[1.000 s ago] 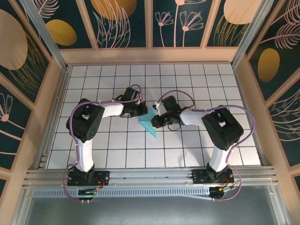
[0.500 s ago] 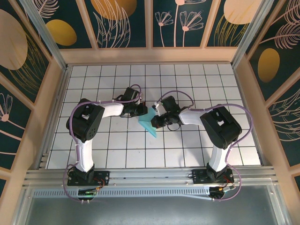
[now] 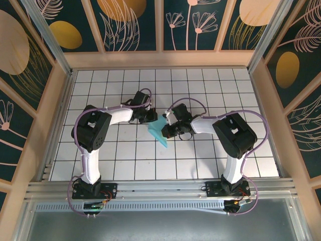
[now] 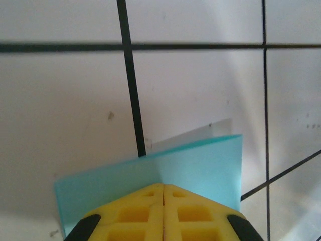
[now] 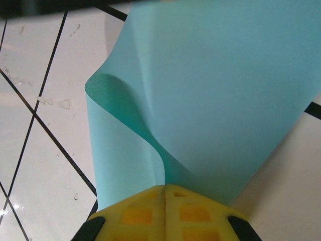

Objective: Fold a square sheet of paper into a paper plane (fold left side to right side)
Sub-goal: Third fold the triangle at the center of the table.

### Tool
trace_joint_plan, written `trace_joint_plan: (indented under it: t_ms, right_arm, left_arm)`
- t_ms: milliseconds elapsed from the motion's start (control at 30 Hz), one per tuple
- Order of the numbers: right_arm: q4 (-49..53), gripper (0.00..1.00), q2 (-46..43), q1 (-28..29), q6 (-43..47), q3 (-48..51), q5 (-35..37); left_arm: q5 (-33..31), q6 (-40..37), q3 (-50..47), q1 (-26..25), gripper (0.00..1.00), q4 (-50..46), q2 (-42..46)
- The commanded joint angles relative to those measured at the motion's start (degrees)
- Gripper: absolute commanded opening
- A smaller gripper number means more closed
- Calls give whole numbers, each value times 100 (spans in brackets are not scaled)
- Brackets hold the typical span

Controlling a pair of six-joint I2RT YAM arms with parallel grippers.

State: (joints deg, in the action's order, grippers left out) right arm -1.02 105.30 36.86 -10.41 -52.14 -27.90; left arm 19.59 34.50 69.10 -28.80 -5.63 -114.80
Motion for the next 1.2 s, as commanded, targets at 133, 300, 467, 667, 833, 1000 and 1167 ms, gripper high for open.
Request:
trace_joint_plan:
  t_ms: [133,300,467,667,833,1000,1167]
  right_arm:
    - [285,0,226,66,121,-4,170]
    - [290,0,217,60,153,0,195]
    - [294,0,228,63,167,-2,215]
    - [317,0,268,91,189,-3,227]
    - [344,0,266,124,185,9,285]
    - [335,0,281,131,163,9,312]
    - [335,0,321,155,145,-9,329]
  left_arm:
    - [-243,-119,-77,404,8,-89,976]
    - [-172,-100,-1059,471,2,491,2056]
    - [460,312,-2359,450,0,1403,2856]
    - [745,813,-3232,133,0,2271,3230]
    - [741,1072,-3324,-123,0,2632,2947]
    - [684,1116,-3113,-277,0,2707,2529]
    - [661,1169,-2924,-393,0,2733,2132]
